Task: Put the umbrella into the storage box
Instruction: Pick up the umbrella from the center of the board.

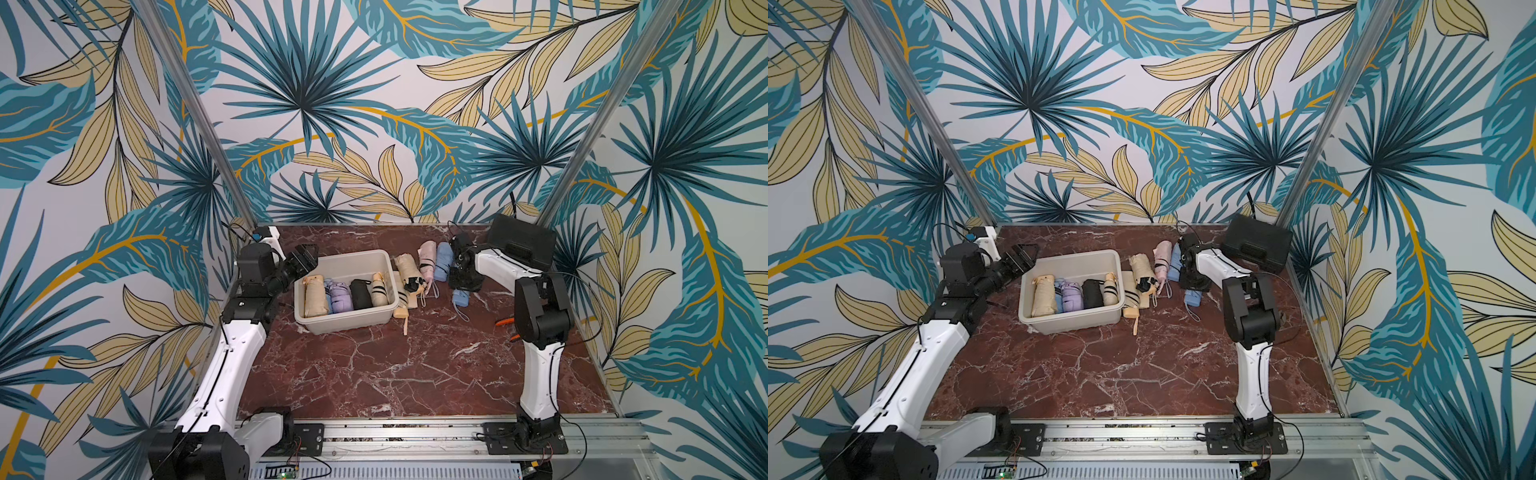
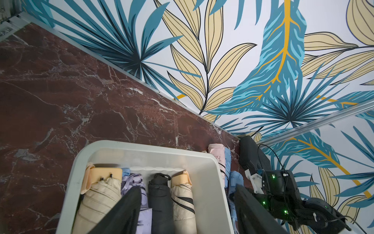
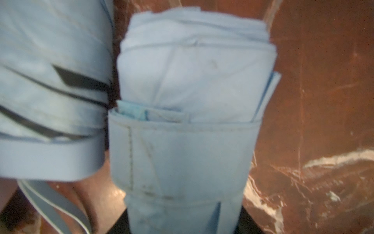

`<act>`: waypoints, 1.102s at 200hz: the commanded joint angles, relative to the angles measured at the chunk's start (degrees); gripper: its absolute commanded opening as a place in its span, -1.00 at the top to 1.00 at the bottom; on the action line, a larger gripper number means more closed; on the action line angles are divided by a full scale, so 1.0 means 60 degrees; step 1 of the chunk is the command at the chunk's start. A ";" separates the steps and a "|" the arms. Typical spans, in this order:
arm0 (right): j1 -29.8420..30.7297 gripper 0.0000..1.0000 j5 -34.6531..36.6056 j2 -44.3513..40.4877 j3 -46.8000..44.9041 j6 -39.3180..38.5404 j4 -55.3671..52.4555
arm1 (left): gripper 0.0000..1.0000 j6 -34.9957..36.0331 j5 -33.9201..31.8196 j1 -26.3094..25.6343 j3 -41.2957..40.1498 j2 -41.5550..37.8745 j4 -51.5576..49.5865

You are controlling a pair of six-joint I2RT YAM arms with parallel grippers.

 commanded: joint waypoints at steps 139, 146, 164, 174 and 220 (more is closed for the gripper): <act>0.2116 0.26 -0.2710 -0.6728 -0.1519 -0.6307 0.1231 | -0.89 -0.0700 0.3115 -0.3642 0.2862 0.0905 -0.1716; 0.2238 0.27 -0.3031 -0.6768 -0.1417 -0.6573 0.1235 | -0.91 -0.0784 0.3285 -0.3672 0.2929 0.0963 -0.1801; 0.2550 0.29 -0.3701 -0.6716 -0.1065 -0.7052 0.1118 | -0.97 -0.0807 0.3716 -0.3771 0.3076 0.1071 -0.1920; 0.2744 0.31 -0.3991 -0.6618 -0.0804 -0.7241 0.0997 | -0.99 -0.0778 0.3942 -0.3824 0.3084 0.1072 -0.1862; 0.3442 0.32 -0.5121 -0.6028 0.0092 -0.7944 0.0696 | -0.99 -0.0832 0.4519 -0.3831 0.2446 0.1033 -0.1337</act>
